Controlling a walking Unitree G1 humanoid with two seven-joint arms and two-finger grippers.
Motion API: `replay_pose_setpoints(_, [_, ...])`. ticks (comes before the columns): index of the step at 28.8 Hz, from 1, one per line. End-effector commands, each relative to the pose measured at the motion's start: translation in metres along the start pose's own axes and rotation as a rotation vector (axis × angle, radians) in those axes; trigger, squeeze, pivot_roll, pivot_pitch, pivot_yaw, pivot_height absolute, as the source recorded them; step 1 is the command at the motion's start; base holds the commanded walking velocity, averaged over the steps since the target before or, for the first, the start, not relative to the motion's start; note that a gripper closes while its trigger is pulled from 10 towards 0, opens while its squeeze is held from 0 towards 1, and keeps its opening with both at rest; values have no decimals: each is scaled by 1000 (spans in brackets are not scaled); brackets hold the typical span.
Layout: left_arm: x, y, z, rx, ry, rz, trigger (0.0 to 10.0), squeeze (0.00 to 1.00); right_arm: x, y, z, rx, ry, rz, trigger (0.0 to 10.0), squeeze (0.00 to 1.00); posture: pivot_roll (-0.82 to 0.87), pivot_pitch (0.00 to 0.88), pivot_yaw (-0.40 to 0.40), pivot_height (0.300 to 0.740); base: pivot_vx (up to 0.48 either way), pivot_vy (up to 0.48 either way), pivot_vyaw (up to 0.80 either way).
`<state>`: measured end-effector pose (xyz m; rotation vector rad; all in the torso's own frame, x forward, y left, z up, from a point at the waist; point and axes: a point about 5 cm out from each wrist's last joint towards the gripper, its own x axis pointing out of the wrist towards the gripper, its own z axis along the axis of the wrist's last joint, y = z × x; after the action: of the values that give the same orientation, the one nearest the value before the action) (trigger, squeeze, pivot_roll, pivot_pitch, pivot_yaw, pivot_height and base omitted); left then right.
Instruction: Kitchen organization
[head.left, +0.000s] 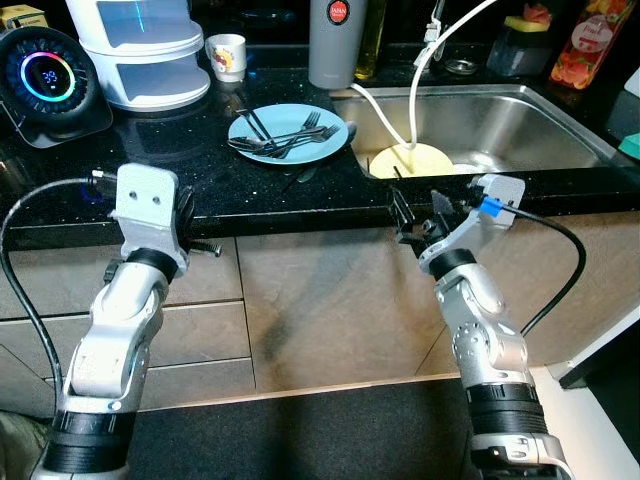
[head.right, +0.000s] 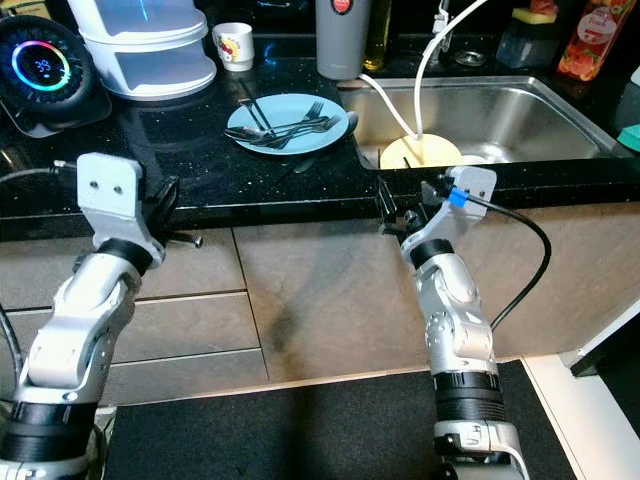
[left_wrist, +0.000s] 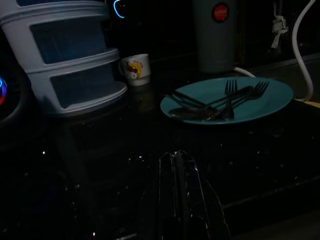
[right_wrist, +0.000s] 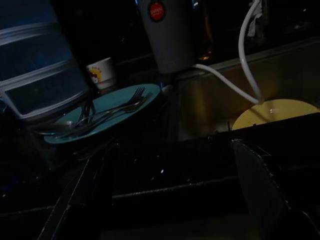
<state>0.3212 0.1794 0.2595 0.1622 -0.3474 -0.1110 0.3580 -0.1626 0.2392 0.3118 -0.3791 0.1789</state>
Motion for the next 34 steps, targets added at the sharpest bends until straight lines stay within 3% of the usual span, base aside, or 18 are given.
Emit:
replay_pose_setpoints(1, [1,3,6,12,-6,2,10000,0,0,0,3,9,-4,-7,10000,0,64,101,11,740,322,0,0])
replay_pose_setpoints(34, [3,0,10,0,1,-27,10000,0,-1,-1,4,48,-5,-23,10000,0,65,105,14,740,335,0,0])
